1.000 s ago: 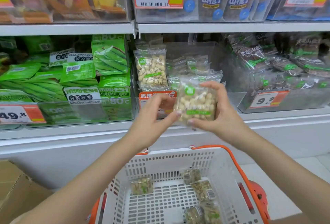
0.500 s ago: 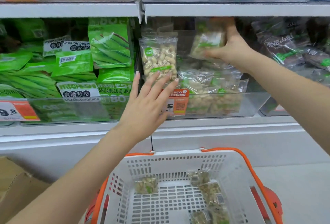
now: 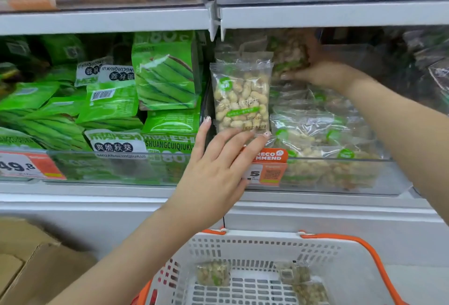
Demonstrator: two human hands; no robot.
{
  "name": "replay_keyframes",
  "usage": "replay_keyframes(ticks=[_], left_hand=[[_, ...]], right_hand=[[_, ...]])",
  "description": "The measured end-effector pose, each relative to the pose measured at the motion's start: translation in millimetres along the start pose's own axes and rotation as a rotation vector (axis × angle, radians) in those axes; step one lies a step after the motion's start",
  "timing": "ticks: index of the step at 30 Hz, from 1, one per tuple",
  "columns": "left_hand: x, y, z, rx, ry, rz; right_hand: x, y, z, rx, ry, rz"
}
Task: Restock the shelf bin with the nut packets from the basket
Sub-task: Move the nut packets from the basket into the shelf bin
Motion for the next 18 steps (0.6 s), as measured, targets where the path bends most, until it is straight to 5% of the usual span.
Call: replay_keyframes(ticks=[18], left_hand=[[-0.1,-0.4,-1.8,-0.018,-0.029,0.015]], right_hand=[[-15.1,-3.1,19.5,-0.021,-0.17,-0.091]])
Point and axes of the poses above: each hand's wrist, its own x-axis towards the middle knuckle, its own y-axis out of the palm, z = x × y, the point moved 6 cm from there along x, towards the middle knuckle, and after that the axes turned 5 degrees about -x, right-handed, at the moved point
